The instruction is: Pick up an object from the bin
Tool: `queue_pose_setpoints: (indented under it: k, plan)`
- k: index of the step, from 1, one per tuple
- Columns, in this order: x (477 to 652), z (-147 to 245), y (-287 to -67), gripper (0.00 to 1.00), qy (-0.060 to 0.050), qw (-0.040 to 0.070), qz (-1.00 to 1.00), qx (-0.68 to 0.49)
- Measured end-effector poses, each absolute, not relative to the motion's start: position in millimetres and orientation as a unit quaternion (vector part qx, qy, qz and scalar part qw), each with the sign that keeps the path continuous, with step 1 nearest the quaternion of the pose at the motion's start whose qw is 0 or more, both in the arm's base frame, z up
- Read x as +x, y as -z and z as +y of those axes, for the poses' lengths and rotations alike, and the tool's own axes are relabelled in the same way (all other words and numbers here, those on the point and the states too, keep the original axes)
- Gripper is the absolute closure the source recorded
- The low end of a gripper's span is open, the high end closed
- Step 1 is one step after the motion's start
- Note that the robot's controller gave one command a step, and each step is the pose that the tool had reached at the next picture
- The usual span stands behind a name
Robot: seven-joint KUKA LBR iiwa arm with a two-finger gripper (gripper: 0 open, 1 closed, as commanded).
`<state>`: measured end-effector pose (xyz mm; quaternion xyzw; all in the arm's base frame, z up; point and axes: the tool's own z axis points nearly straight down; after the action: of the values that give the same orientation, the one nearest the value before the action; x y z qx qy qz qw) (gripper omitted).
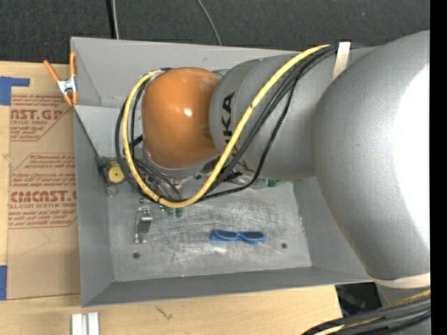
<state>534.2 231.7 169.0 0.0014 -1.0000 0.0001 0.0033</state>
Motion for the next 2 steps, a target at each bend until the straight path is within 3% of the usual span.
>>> queue_pose_setpoints:
  k: [1, 2]
  plan:
    - [530.9, 182.9, -72.0, 0.00, 0.002, -0.005, -0.991, 0.134]
    - [480.1, 120.0, -96.1, 0.00, -0.001, 0.001, -0.987, 0.159]
